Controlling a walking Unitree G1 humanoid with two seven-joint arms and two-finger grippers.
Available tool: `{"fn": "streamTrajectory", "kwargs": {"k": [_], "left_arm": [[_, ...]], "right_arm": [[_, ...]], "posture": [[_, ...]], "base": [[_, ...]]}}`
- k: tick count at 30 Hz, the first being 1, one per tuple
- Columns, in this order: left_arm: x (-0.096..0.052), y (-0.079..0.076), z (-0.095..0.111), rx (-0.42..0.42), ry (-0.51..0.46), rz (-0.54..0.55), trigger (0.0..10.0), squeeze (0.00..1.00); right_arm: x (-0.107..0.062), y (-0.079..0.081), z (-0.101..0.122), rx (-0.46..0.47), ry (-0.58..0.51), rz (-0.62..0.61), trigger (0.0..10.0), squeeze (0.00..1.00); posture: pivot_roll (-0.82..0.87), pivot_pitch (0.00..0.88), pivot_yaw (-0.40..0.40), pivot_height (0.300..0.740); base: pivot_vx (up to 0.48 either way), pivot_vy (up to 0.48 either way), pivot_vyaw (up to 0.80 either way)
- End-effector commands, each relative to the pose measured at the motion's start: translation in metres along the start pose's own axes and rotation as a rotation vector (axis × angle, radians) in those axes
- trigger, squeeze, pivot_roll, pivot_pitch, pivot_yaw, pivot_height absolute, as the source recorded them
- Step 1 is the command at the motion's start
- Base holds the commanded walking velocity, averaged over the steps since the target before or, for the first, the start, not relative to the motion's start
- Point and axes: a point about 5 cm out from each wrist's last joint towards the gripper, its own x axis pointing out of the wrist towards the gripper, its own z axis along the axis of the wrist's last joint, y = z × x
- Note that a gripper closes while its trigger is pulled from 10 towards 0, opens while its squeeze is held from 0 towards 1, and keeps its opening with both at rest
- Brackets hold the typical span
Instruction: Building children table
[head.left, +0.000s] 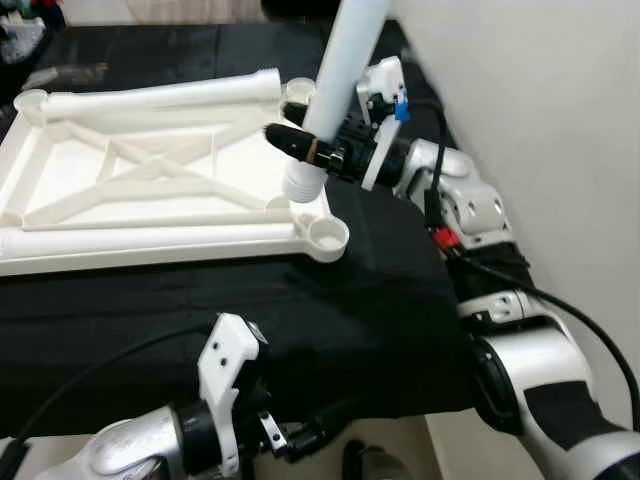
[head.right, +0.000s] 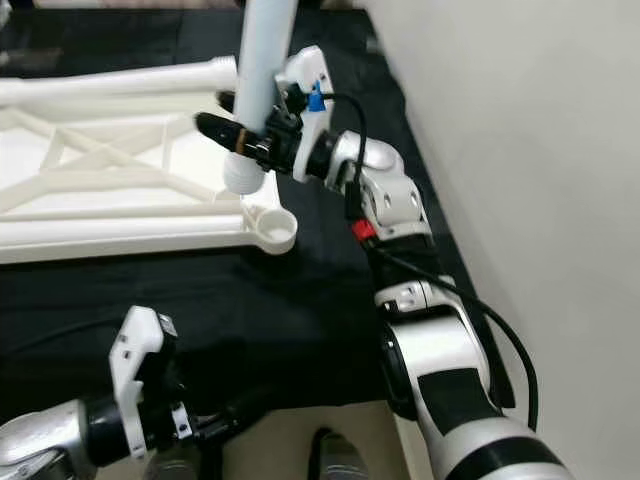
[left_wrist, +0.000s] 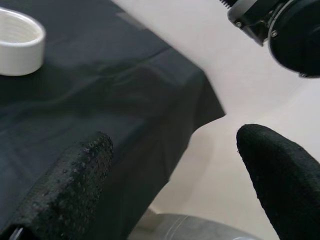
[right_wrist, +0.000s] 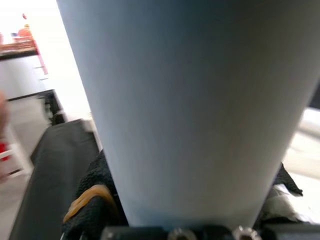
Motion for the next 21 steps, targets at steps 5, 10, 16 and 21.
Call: {"fn": "streamTrajectory", "kwargs": {"k": [5,10,16,21], "left_arm": [[-0.006,-0.012,0.004,0.059,-0.045,0.076,10.0,0.0],[-0.008,-0.019,0.002,0.077,-0.076,0.11,10.0,0.0],[-0.009,-0.026,-0.001,0.096,-0.086,0.116,10.0,0.0],[-0.009,-0.028,-0.001,0.103,-0.088,0.121,10.0,0.0]], "right_arm": [[0.005,0.008,0.007,-0.052,-0.024,0.182,10.0,0.0],[0.004,0.007,0.009,-0.089,-0.007,0.244,10.0,0.0],[-0.002,0.0,0.019,-0.154,0.017,0.314,10.0,0.0],[-0.007,-0.001,0.021,-0.214,0.078,0.365,10.0,0.0]], "posture": [[0.1,0.43,-0.019,0.74],[0.11,0.443,-0.017,0.74],[0.12,0.442,-0.016,0.74],[0.12,0.44,-0.019,0.74]], "base": [[0.0,0.0,0.0],[0.0,0.0,0.0],[0.0,0.0,0.0],[0.0,0.0,0.0]]}}
